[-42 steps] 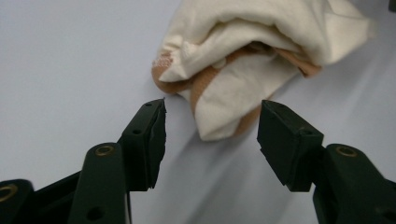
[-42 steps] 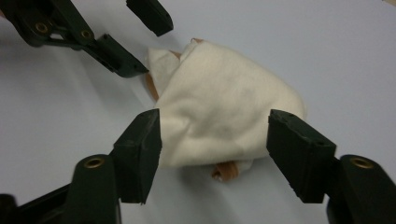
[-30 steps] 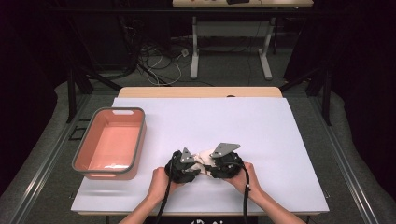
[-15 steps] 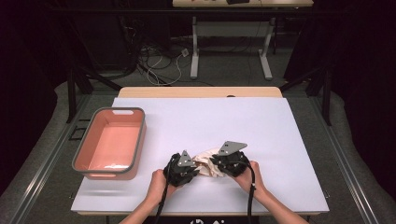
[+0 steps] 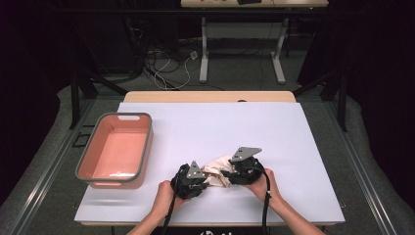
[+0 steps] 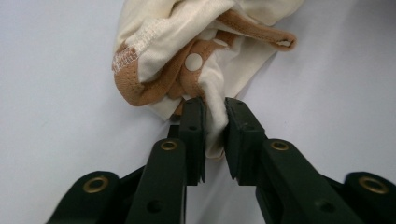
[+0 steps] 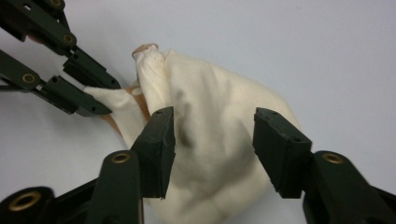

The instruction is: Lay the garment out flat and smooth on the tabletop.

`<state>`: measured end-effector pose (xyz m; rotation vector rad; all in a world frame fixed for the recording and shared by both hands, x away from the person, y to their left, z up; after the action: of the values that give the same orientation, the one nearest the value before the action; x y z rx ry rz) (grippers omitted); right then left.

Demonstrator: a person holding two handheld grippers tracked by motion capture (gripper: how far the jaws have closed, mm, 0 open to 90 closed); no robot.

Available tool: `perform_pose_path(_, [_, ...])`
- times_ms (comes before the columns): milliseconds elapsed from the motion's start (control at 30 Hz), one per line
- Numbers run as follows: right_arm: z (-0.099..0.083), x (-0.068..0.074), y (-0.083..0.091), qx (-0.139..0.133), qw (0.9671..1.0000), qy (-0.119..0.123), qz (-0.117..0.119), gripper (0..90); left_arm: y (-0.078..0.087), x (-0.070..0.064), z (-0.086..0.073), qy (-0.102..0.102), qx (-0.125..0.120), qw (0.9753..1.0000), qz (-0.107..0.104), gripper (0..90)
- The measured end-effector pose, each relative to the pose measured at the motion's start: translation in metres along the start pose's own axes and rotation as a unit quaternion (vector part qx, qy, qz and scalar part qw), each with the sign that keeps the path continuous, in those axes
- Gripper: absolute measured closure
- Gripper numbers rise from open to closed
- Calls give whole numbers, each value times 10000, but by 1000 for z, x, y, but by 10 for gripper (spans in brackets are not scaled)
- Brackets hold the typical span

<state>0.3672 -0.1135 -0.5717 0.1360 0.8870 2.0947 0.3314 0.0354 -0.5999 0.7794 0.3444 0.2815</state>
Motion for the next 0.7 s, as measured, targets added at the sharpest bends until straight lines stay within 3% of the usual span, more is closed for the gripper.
perform_pose_path(33, [0,0,0,0,10000,0,0,457,0,0,0,9,-15,10000,16,749])
perform_pose_path(100, [-5,-5,6,76,9999,-24,107,355,1,0,1,-2,10,10000,45,680])
perform_pose_path(133, [-10,-7,11,112,9997,-54,207,307,1,1,1,4,8,10000,58,572])
perform_pose_path(167, [-10,-7,11,112,9997,-54,207,307,1,1,1,52,11,10000,56,572])
perform_pose_path(233, [-21,-7,15,392,9985,16,375,287,-1,2,1,87,5,10000,7,524])
perform_pose_path(300, [-27,-4,13,554,9975,167,394,415,-2,2,2,84,1,10000,-4,557])
perform_pose_path(333, [-27,-4,13,554,9975,167,394,415,-3,2,2,88,-24,10000,7,557])
perform_pose_path(400, [-30,-2,10,686,9968,271,298,576,-5,1,1,94,-31,9999,-32,648])
perform_pose_path(433, [-29,-3,9,653,9972,288,229,708,-6,2,1,117,-67,9999,-54,714])
perform_pose_path(467, [-29,-3,9,653,9972,288,229,708,-6,2,1,117,-67,9999,-54,731])
perform_pose_path(500, [-26,-4,10,554,9981,226,141,780,-7,2,1,152,-117,9998,-86,742])
perform_pose_path(700, [-15,-10,10,293,9993,165,-138,833,-10,-4,3,101,-156,9997,-175,776])
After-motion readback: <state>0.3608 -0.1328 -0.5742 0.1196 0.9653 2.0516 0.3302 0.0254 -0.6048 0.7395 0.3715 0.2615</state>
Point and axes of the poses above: each handheld gripper's, and its own axes: y roughly backward along the jaws, z roughly out of its top, x roughly to its left, the point moved 7 cm from there along -y, roughly forward along the jaws, and after that the axes turned 14 degrees about -z, right-handed, at the moved point
